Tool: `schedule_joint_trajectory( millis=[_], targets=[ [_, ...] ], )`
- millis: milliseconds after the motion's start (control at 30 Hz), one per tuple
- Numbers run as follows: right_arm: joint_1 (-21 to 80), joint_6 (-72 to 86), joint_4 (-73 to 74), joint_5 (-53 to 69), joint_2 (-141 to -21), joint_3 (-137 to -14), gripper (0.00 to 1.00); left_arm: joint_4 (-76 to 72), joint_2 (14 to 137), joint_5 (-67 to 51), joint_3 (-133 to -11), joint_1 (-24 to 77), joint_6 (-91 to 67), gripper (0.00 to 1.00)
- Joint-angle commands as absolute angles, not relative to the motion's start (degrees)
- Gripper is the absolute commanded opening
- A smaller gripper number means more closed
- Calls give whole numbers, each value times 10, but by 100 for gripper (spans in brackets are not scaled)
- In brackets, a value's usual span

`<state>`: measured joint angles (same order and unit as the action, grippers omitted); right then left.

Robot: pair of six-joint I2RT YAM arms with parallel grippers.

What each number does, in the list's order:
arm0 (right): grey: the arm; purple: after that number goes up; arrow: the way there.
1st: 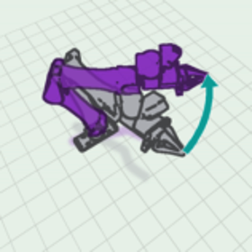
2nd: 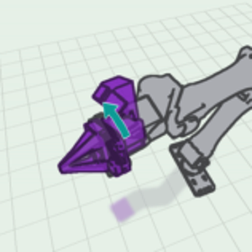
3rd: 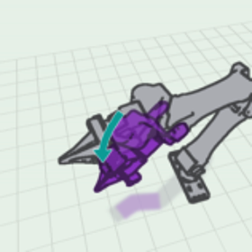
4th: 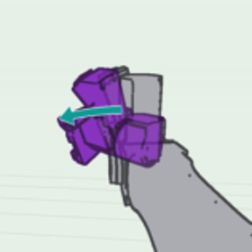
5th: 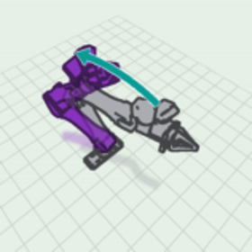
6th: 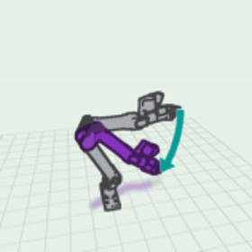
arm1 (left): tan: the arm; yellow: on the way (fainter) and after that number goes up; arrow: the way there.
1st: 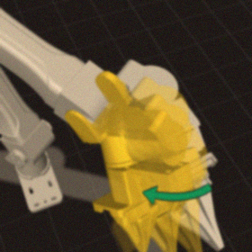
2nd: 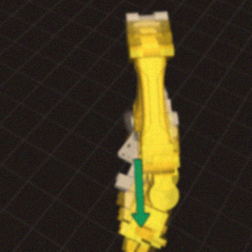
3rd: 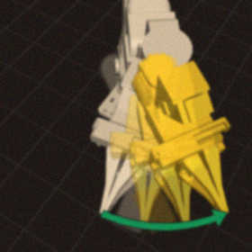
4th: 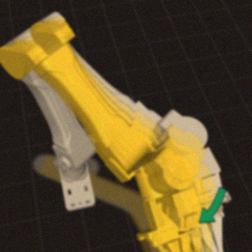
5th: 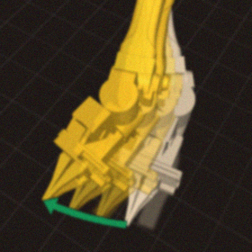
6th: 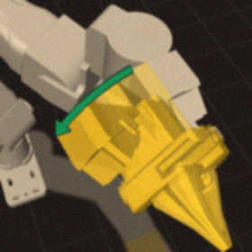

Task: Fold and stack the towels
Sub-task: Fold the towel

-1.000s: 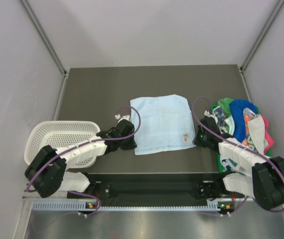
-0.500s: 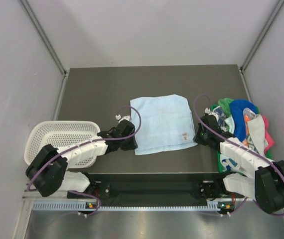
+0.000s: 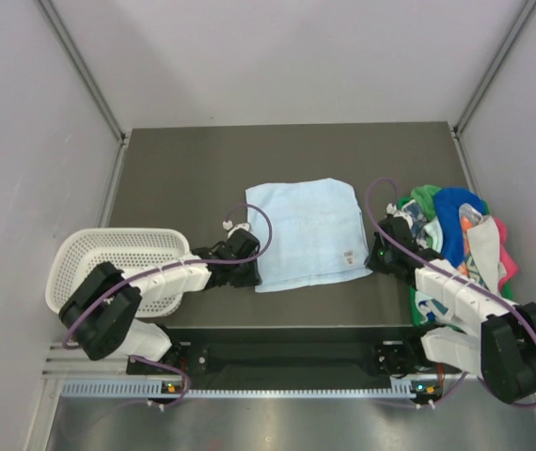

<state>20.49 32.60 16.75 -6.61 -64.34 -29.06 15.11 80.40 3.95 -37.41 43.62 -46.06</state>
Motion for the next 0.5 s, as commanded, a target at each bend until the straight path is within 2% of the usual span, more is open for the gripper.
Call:
schedule_joint_trajectory(
  millis=[0, 467],
  targets=[
    [211, 324, 162, -74, -632, -305, 0, 128, 802, 48, -391, 439, -465, 27],
    [211, 324, 162, -74, -628, -304, 0, 148, 791, 57, -403, 439, -459, 26]
  ],
)
